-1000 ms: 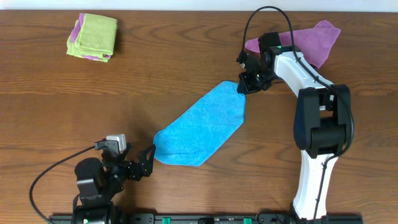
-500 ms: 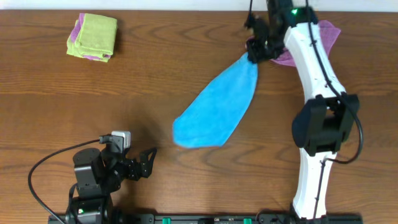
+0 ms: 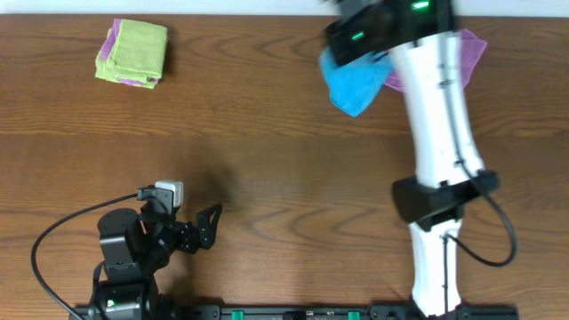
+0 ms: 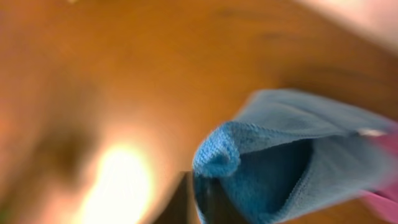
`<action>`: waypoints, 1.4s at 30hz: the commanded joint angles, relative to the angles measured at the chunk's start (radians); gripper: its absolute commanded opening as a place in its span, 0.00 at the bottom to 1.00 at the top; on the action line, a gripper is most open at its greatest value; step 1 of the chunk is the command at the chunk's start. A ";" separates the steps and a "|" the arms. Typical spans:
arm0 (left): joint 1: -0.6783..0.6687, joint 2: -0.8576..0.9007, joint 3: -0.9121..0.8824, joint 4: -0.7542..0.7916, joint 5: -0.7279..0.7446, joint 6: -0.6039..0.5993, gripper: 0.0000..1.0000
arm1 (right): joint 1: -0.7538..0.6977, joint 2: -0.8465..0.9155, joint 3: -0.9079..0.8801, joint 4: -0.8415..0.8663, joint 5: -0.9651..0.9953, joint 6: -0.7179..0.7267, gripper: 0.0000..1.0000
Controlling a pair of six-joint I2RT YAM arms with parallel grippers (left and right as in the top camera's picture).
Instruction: Fold the cloth
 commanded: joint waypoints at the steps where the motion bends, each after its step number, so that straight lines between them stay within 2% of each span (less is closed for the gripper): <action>1: -0.004 0.001 0.044 0.009 0.010 0.021 0.95 | 0.156 0.000 -0.051 -0.045 -0.110 -0.134 0.80; 3: -0.004 0.001 0.048 0.012 0.006 0.021 0.95 | 0.198 0.000 -0.054 -0.032 -0.063 -0.136 0.93; 7: -0.004 0.001 0.049 0.011 -0.008 0.021 0.95 | 0.198 0.000 -0.054 -0.031 -0.015 -0.136 0.92; 10: -0.004 0.001 0.049 0.011 -0.012 0.021 0.95 | 0.161 0.000 -0.072 -0.042 0.109 -0.127 0.89; 13: -0.004 0.001 0.049 0.009 -0.013 0.018 0.95 | 0.092 0.000 -0.151 -0.008 0.164 -0.106 0.79; 16: -0.004 0.001 0.049 -0.001 -0.013 0.018 0.95 | 0.021 0.000 -0.263 0.059 0.172 -0.087 0.73; 17: -0.004 0.001 0.049 -0.005 -0.014 0.018 0.95 | -0.002 0.000 -0.300 0.085 0.171 -0.072 0.67; 18: -0.004 0.001 0.049 -0.006 -0.014 0.018 0.95 | -0.018 0.000 -0.329 0.106 0.171 -0.068 0.56; 19: -0.004 0.001 0.048 -0.008 -0.014 0.017 0.95 | -0.035 0.000 -0.362 0.131 0.171 -0.068 0.51; 20: -0.004 0.001 0.049 -0.008 -0.014 0.014 0.95 | -0.048 0.000 -0.390 0.153 0.171 -0.068 0.52; 21: -0.004 0.001 0.049 -0.007 -0.015 0.000 0.95 | -0.061 0.000 -0.433 0.184 0.171 -0.068 0.58; 29: -0.004 0.001 0.049 -0.008 -0.015 -0.032 0.95 | -0.068 0.004 -0.648 0.413 0.142 -0.068 0.58; 42: -0.004 0.001 0.049 -0.008 -0.015 -0.051 0.95 | -0.066 0.113 -0.672 0.553 0.141 -0.023 0.57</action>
